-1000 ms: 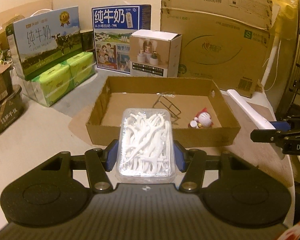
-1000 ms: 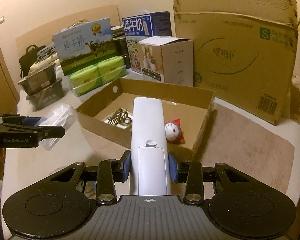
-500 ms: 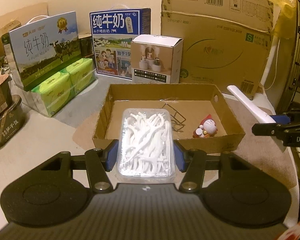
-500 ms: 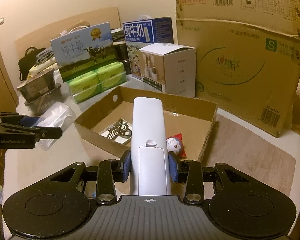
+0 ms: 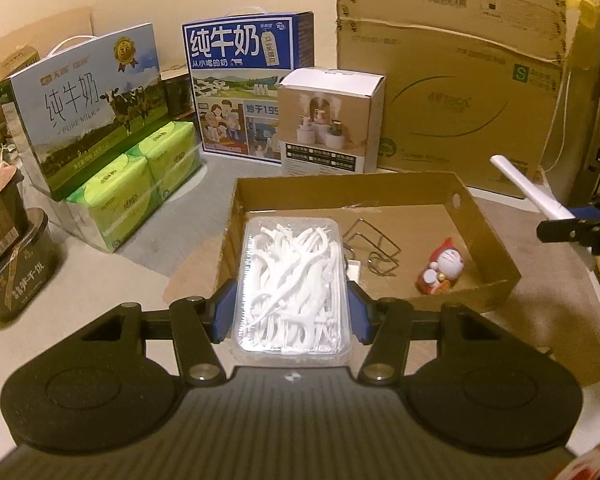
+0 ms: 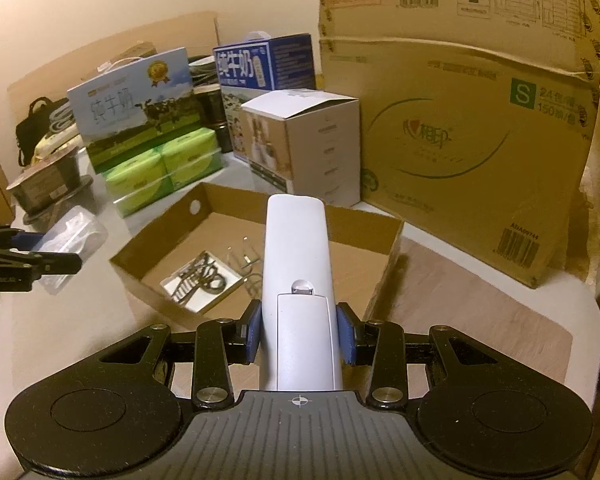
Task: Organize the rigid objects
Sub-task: 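Carry the floss box in the left tool while the right tool carries the white device to the box, then open the left tool over the box to drop the floss box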
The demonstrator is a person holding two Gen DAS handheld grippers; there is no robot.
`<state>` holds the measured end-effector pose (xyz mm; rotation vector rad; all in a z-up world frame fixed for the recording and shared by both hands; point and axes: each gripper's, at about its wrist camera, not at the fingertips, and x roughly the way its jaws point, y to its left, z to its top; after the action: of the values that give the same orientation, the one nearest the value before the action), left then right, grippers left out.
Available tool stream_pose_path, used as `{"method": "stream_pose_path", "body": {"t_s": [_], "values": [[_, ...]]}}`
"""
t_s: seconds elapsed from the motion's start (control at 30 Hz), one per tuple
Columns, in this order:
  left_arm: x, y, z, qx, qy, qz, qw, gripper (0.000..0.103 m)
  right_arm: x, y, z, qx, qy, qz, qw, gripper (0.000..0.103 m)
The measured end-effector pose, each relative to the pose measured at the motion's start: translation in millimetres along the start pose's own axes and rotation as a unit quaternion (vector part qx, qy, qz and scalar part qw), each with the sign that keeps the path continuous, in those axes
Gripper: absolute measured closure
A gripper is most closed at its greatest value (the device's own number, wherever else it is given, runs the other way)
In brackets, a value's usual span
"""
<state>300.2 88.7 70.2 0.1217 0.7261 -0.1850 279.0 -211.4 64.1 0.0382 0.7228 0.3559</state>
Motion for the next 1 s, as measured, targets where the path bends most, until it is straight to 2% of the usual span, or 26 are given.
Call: {"method": "stream_pose_path", "body": {"t_s": [0.4,1.0], "values": [[39.7,13.7,25.0,0.012,0.015,0.003,0.9998,0.050,34.7,-4.5,32.6,-0.026,0.012,0.001,1.000,0.064],[116.6,24.5,40.0,0.033,0.043,0.000,0.9985,0.050,121.8,-10.5,55.3,-0.064,0.071,0.003,0.995,0.064]]}}
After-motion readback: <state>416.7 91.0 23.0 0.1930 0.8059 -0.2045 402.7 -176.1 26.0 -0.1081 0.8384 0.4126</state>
